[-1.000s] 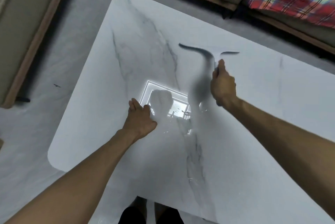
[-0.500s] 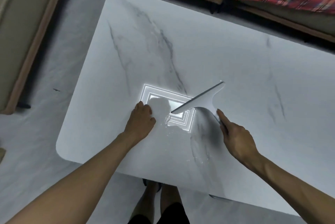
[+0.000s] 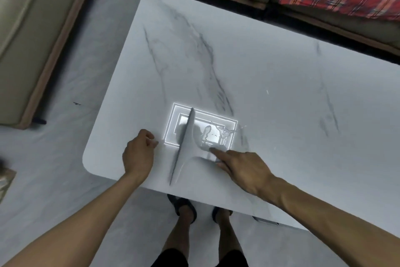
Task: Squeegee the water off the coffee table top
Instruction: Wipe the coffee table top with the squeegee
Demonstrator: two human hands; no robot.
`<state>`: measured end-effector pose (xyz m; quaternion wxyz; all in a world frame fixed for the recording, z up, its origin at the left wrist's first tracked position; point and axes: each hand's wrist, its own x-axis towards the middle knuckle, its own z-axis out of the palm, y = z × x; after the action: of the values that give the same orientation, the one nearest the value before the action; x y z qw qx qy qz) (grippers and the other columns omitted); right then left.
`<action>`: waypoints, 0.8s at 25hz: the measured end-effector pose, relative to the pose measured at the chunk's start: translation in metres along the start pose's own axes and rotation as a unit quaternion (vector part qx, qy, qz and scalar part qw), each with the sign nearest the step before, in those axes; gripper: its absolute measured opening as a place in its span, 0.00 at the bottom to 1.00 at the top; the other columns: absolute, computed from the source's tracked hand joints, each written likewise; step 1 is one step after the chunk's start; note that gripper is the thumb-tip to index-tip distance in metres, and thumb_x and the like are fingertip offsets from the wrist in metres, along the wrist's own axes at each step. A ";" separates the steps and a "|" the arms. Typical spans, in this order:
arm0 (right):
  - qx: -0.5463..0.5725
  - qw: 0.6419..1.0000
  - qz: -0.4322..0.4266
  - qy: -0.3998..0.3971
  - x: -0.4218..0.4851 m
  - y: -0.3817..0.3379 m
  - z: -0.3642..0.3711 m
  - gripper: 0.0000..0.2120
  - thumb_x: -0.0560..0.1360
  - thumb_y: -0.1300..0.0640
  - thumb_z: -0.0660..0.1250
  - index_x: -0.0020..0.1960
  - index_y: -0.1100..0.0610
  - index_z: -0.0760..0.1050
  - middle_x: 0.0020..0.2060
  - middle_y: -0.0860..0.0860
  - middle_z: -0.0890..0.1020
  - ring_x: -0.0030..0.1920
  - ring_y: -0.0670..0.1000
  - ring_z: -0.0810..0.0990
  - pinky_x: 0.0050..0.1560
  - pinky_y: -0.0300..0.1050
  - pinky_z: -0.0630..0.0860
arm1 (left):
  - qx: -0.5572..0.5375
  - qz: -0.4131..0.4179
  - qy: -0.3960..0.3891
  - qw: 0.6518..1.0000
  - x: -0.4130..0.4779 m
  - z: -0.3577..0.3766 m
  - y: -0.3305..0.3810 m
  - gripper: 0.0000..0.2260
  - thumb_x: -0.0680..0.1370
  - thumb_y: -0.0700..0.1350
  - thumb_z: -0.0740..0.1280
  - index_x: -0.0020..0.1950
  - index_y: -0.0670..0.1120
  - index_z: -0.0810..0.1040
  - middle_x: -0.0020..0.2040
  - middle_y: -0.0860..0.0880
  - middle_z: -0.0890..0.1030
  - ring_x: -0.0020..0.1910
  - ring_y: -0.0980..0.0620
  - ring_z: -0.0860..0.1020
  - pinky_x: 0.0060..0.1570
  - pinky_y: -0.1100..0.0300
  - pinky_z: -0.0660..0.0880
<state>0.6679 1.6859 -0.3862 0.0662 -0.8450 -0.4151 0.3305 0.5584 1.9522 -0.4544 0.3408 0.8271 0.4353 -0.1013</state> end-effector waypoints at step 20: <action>-0.085 0.985 0.146 0.029 -0.073 0.147 0.007 0.20 0.81 0.41 0.44 0.72 0.35 0.57 0.40 0.45 0.79 0.39 0.55 0.80 0.37 0.47 0.73 | -0.003 0.003 -0.122 0.992 -0.041 0.069 0.026 0.14 0.74 0.36 0.63 0.51 0.52 0.63 0.63 0.46 0.71 0.53 0.43 0.76 0.49 0.51 0.75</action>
<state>0.7287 1.5351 -0.4120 -0.0432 -0.9085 -0.3115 0.2752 0.5632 1.8705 -0.4741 0.3943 0.8088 0.3882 -0.1992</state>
